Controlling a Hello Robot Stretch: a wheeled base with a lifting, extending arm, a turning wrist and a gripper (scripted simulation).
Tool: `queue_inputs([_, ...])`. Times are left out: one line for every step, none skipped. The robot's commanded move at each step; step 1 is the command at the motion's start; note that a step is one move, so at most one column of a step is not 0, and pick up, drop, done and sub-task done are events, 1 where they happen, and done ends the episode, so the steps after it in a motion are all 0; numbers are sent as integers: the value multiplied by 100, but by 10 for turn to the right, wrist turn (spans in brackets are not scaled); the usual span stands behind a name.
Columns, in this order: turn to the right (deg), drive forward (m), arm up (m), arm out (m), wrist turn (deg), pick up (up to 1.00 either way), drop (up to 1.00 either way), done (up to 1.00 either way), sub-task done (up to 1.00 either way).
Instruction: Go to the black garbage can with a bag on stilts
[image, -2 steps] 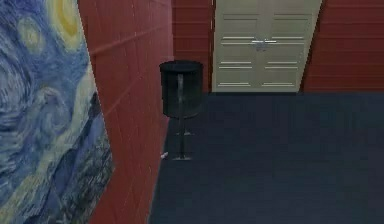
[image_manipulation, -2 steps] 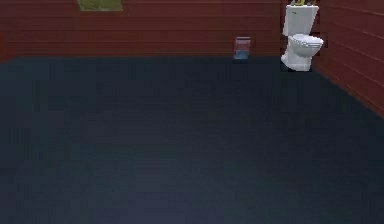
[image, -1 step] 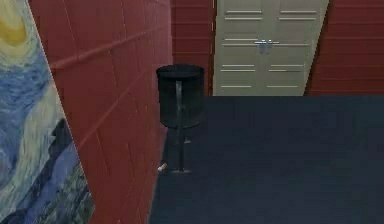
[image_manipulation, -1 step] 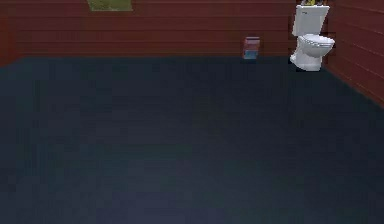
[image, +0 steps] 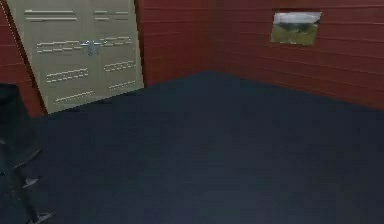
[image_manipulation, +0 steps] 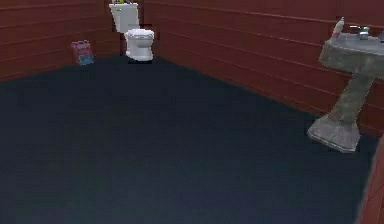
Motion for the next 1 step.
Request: queue_inputs([420,0,0,0,0,0,0,0,0])
